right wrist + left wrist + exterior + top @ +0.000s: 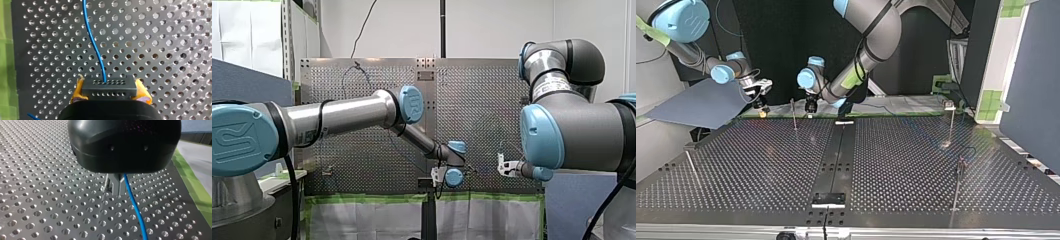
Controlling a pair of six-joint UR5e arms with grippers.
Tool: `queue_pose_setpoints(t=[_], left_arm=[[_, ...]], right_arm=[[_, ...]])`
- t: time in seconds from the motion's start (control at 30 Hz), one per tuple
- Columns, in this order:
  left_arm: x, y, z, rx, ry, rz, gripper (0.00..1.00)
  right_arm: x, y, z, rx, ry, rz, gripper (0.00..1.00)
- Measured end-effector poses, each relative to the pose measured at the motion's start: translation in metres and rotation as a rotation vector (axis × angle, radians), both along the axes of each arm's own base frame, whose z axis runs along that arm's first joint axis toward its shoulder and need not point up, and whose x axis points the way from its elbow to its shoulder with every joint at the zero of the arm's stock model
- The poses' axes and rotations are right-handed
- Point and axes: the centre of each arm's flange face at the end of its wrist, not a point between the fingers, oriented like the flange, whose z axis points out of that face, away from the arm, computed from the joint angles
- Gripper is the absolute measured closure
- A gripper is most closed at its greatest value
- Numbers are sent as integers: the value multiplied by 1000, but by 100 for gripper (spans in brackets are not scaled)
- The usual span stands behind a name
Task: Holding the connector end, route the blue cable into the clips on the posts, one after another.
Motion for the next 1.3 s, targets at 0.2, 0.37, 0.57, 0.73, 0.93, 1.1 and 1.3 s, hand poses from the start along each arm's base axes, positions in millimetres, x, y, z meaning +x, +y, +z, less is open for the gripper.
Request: queue_pose_setpoints(t=[0.2, 0.37, 0.57, 0.73, 0.93, 1.1, 1.3], left_arm=[[3, 1, 1, -2, -2, 1, 100], [7, 3, 2, -10, -9, 0, 100], [12, 5, 4, -24, -24, 2, 100], [14, 4, 5, -33, -35, 3, 51], [11, 2, 7, -11, -46, 14, 8], [8, 1, 6, 15, -38, 16, 2], [-1, 0, 4, 70, -9, 7, 2]], right_arm=[[4, -7, 6, -18, -1, 9, 100], [8, -14, 12, -37, -3, 21, 100], [12, -20, 18, -50, -9, 30, 100], [15, -21, 19, -53, -12, 36, 100], [16, -21, 20, -53, -13, 38, 100], [16, -21, 20, -53, -13, 39, 100], [17, -20, 20, -53, -13, 40, 100]])
